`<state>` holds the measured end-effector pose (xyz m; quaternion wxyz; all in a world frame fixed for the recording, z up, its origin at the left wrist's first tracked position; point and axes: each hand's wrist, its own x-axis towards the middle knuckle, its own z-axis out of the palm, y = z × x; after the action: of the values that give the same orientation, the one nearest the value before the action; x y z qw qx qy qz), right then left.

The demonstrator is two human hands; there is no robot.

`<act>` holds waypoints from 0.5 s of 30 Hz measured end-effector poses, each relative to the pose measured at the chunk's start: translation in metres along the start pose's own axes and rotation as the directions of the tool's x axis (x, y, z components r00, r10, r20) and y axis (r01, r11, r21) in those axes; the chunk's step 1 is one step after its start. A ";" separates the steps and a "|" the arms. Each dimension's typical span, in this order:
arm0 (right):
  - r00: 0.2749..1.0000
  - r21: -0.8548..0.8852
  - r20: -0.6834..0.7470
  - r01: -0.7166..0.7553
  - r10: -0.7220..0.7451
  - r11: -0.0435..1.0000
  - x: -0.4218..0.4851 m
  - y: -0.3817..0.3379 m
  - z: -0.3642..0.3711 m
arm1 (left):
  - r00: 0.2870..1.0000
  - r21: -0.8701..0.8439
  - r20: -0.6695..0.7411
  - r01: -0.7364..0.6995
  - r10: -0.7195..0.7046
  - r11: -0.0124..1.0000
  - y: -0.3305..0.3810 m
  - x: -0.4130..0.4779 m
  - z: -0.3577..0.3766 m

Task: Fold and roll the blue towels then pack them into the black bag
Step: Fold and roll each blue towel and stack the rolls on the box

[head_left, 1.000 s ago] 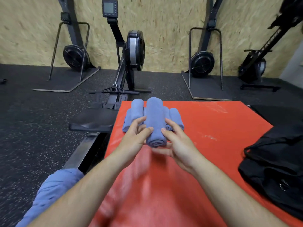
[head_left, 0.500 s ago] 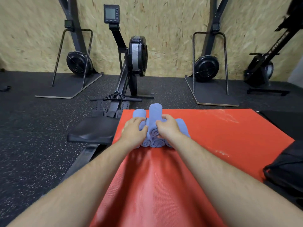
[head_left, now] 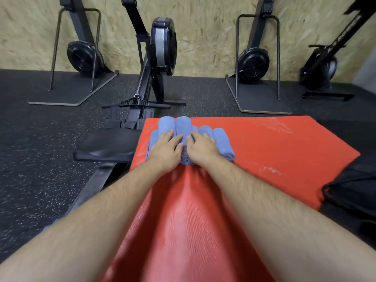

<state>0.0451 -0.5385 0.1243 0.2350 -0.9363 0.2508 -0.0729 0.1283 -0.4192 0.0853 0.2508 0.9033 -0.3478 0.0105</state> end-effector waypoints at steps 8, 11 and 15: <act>0.960 -0.287 -0.167 0.170 -0.224 0.943 -0.076 -0.016 0.000 | 0.996 0.005 -0.068 -0.059 0.059 0.998 0.014 -0.075 -0.034; 0.944 -0.311 -0.135 0.249 -0.301 0.917 -0.106 -0.030 0.019 | 0.991 0.043 -0.101 -0.082 0.086 0.996 0.008 -0.115 -0.052; 0.925 -0.321 -0.095 0.322 -0.368 0.891 -0.137 -0.060 0.049 | 0.995 0.106 -0.079 -0.050 0.058 0.993 -0.026 -0.164 -0.069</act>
<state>-0.0347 -0.4039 0.1071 0.0538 -0.9821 0.1054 -0.1463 0.0309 -0.2689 0.1023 0.2171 0.9043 -0.3605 0.0727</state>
